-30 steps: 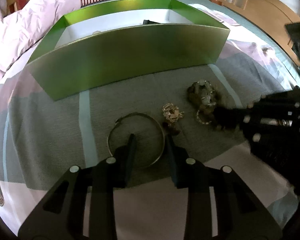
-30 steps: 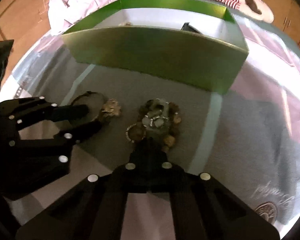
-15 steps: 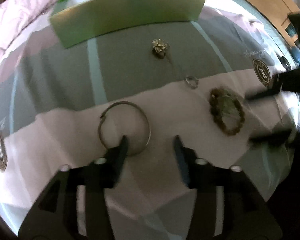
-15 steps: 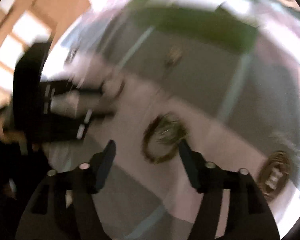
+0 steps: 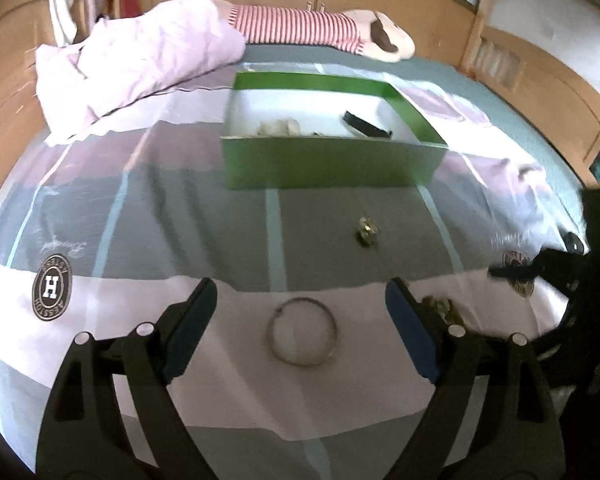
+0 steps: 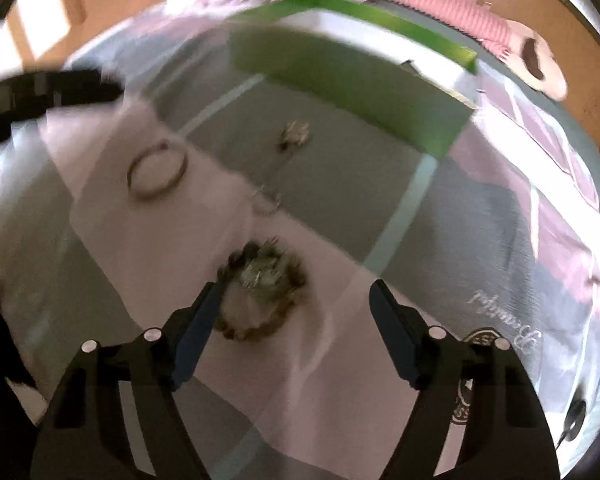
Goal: Organize jewelry
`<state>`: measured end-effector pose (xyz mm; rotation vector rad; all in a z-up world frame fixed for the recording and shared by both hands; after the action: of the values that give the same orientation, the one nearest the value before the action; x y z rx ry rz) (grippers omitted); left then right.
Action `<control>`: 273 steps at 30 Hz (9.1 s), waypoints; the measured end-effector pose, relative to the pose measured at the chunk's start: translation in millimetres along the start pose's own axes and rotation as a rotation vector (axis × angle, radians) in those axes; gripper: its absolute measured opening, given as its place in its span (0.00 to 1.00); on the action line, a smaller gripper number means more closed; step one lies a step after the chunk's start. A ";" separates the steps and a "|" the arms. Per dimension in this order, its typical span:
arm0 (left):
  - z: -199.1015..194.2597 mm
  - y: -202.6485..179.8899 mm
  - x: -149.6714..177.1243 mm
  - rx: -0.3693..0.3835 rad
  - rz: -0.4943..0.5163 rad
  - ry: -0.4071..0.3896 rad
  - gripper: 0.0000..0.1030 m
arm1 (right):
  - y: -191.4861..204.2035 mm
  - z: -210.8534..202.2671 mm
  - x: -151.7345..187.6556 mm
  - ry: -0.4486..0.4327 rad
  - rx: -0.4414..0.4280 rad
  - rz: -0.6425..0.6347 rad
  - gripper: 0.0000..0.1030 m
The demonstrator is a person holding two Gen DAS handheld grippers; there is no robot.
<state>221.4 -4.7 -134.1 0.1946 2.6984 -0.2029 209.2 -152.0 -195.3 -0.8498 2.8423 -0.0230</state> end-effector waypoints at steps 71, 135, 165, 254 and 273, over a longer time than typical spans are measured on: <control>4.8 16.6 15.9 -0.029 0.008 0.069 0.87 | -30.1 3.2 -88.7 -0.161 0.042 0.245 0.59; 14.9 -6.1 39.5 -0.013 -0.006 0.082 0.87 | 2.4 -37.8 23.2 -0.197 -0.099 0.326 0.69; 94.3 -2.7 28.6 -0.065 0.024 0.177 0.80 | -1.8 25.1 2.9 -0.081 -0.034 0.307 0.72; 23.1 -32.9 -211.3 -0.064 0.038 -0.083 0.56 | -126.3 -102.9 -178.7 -0.419 -0.113 0.471 0.08; 59.4 -6.5 -224.9 -0.020 -0.018 -0.059 0.90 | -151.6 -93.3 -164.8 -0.434 -0.123 0.570 0.59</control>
<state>446.6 -44.9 -91.5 0.1554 2.6430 -0.1842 411.0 -192.2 -66.9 -0.0199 2.5712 0.3647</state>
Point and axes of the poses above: each gripper's, at about its wrist camera, not at the fingertips, and z roughly the way its jaws point, y to its left, x to its underside, the point moved 8 cm from there along z, roughly the way its jaws point, and after that the axes turned 14 degrees about y, right-handed, at the moved point
